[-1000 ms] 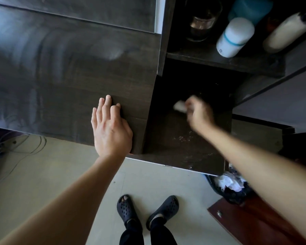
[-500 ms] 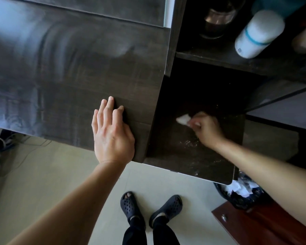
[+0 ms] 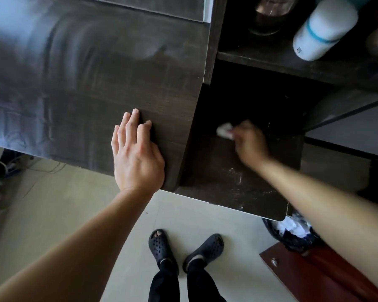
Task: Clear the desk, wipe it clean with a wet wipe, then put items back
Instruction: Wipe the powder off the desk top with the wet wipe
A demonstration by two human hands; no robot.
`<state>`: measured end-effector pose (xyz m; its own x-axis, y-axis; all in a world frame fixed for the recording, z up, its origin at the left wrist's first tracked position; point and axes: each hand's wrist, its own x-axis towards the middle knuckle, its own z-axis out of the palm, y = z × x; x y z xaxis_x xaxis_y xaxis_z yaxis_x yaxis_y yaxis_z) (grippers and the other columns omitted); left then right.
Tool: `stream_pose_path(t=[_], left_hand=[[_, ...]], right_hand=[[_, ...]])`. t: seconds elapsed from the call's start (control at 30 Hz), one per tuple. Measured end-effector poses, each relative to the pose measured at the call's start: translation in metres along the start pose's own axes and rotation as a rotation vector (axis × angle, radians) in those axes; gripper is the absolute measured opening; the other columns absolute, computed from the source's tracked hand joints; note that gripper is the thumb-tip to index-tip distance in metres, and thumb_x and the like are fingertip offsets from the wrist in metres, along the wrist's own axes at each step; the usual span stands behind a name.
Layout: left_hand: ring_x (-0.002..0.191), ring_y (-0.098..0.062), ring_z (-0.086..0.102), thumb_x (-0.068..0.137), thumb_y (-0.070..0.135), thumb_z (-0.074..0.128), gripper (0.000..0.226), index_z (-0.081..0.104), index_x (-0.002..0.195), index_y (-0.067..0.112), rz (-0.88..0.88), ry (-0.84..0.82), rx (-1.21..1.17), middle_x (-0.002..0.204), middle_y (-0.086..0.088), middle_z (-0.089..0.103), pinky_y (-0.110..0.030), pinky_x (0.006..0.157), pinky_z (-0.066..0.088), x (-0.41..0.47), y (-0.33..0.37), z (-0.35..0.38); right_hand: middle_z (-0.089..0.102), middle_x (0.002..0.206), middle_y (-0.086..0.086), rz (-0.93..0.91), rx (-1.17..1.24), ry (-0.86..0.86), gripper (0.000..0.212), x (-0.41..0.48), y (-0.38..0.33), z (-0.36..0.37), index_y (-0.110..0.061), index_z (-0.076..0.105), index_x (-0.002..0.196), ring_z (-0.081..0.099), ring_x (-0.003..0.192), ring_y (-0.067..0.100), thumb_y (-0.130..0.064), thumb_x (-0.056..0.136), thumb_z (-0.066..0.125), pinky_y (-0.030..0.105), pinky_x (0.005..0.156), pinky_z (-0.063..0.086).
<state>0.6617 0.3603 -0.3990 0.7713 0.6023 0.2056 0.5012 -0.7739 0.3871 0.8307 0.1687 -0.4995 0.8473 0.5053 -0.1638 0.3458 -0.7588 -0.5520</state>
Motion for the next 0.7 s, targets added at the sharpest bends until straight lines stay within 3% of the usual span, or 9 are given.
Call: stream_pose_path(t=[0.07,0.13,0.17,0.27,0.37,0.47,0.6,0.63,0.7], left_hand=[[0.138,-0.037,0.033,0.086,0.003,0.043,0.033,0.058,0.115,-0.001,-0.006,-0.006,-0.001,0.144,-0.02,0.044,-0.046,0.117,0.019,0.0,0.0,-0.001],[0.138,-0.037,0.033,0.087,0.004,0.044,0.032,0.058,0.115,-0.001,-0.003,-0.014,-0.006,0.144,-0.02,0.044,-0.047,0.117,0.019,0.0,0.002,-0.002],[0.137,-0.038,0.033,0.087,0.004,0.044,0.031,0.058,0.115,-0.001,0.002,-0.015,-0.008,0.143,-0.021,0.044,-0.047,0.116,0.019,0.0,0.002,-0.002],[0.137,-0.038,0.034,0.086,0.002,0.045,0.031,0.058,0.114,-0.001,0.008,-0.003,-0.009,0.142,-0.021,0.045,-0.048,0.116,0.021,0.001,0.0,-0.001],[0.137,-0.038,0.034,0.086,0.001,0.045,0.031,0.058,0.114,-0.001,0.011,-0.008,-0.016,0.142,-0.021,0.045,-0.048,0.115,0.021,0.0,0.0,-0.001],[0.137,-0.038,0.034,0.086,0.002,0.045,0.032,0.058,0.115,0.0,0.014,-0.013,-0.013,0.143,-0.021,0.044,-0.048,0.115,0.021,0.001,-0.001,-0.001],[0.137,-0.037,0.033,0.085,0.002,0.043,0.033,0.058,0.114,0.0,0.005,-0.013,-0.022,0.143,-0.021,0.044,-0.048,0.116,0.02,0.0,-0.001,0.0],[0.137,-0.037,0.033,0.085,0.002,0.044,0.033,0.057,0.114,0.0,0.005,-0.017,-0.026,0.143,-0.021,0.044,-0.048,0.116,0.02,0.0,-0.001,0.0],[0.137,-0.037,0.033,0.084,0.002,0.044,0.033,0.057,0.114,0.0,0.006,-0.015,-0.022,0.144,-0.02,0.044,-0.048,0.115,0.02,0.001,-0.001,0.001]], right_hand=[[0.06,0.094,0.01,-0.107,0.009,-0.215,0.027,-0.055,-0.008,-0.002,-0.015,0.073,0.102,0.057,0.088,0.026,-0.001,0.088,0.055,0.028,0.077,0.041],[0.058,0.094,0.002,-0.093,0.044,-0.435,0.021,-0.076,-0.009,-0.017,-0.017,0.074,0.101,0.057,0.088,0.018,-0.009,0.09,0.057,0.024,0.077,0.039],[0.058,0.092,0.001,-0.054,0.057,-0.435,0.02,-0.069,-0.009,-0.024,-0.016,0.074,0.1,0.057,0.086,0.017,-0.009,0.09,0.058,0.023,0.074,0.037],[0.061,0.1,0.011,0.105,0.015,-0.108,0.025,-0.029,0.006,-0.033,-0.013,0.071,0.106,0.058,0.09,0.024,-0.002,0.09,0.056,0.024,0.075,0.038],[0.059,0.095,0.014,0.092,-0.067,0.019,0.033,-0.047,0.01,-0.003,-0.018,0.07,0.111,0.058,0.085,0.031,0.0,0.088,0.053,0.029,0.074,0.041],[0.054,0.082,0.005,-0.033,0.048,-0.074,0.041,-0.128,-0.006,0.03,-0.022,0.073,0.102,0.05,0.076,0.021,0.007,0.08,0.056,0.023,0.067,0.035],[0.054,0.084,-0.004,-0.117,0.15,-0.463,0.03,-0.195,-0.018,0.029,-0.02,0.074,0.098,0.048,0.078,0.007,-0.002,0.086,0.054,0.02,0.07,0.038],[0.053,0.084,-0.005,-0.111,0.182,-0.464,0.028,-0.185,-0.022,0.024,-0.021,0.074,0.097,0.05,0.075,0.007,-0.004,0.086,0.054,0.02,0.068,0.038],[0.052,0.079,-0.005,-0.078,0.213,-0.233,0.029,-0.138,-0.031,0.012,-0.022,0.074,0.091,0.052,0.069,0.012,-0.001,0.085,0.056,0.018,0.063,0.036]])
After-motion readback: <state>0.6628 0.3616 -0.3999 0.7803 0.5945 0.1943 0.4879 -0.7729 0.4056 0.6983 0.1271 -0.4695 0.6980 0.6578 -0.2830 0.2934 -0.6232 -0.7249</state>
